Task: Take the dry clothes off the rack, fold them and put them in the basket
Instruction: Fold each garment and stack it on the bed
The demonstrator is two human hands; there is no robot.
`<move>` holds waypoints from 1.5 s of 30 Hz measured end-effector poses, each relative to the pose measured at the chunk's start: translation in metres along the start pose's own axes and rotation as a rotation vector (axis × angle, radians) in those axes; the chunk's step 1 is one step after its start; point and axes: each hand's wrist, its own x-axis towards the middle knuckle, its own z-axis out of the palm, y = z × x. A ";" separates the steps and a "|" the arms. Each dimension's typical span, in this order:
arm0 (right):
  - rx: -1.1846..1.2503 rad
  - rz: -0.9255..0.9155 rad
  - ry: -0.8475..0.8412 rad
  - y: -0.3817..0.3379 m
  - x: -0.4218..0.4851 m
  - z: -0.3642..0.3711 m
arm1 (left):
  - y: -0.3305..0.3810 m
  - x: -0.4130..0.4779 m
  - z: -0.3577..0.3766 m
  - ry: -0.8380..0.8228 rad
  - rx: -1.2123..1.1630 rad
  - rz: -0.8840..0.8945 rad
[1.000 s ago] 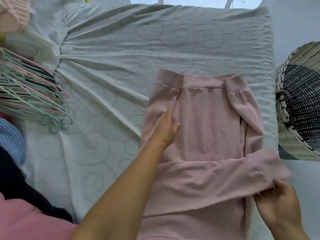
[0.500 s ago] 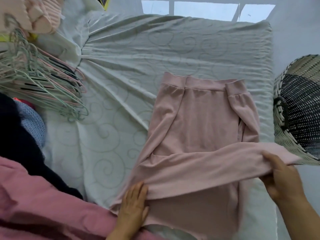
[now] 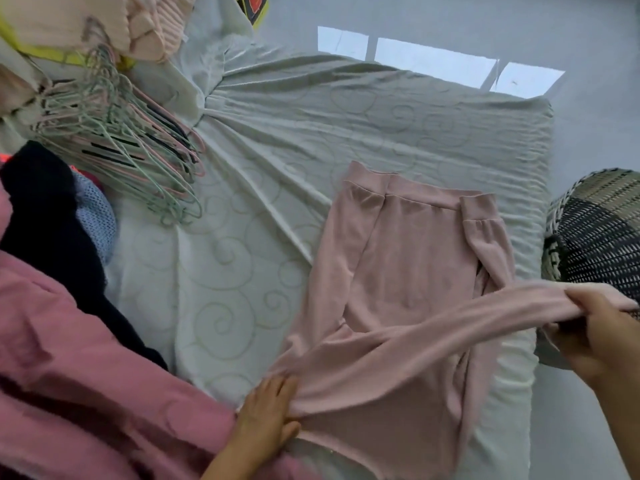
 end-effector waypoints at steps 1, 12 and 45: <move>0.065 0.030 -0.010 -0.006 0.002 0.011 | 0.003 0.001 0.001 0.001 -0.001 -0.029; 0.459 0.039 -0.286 -0.054 0.029 0.095 | -0.009 -0.009 -0.008 0.094 -1.014 -0.490; -0.820 0.032 -0.472 0.167 0.008 0.120 | 0.004 -0.002 -0.006 0.174 -0.544 -0.739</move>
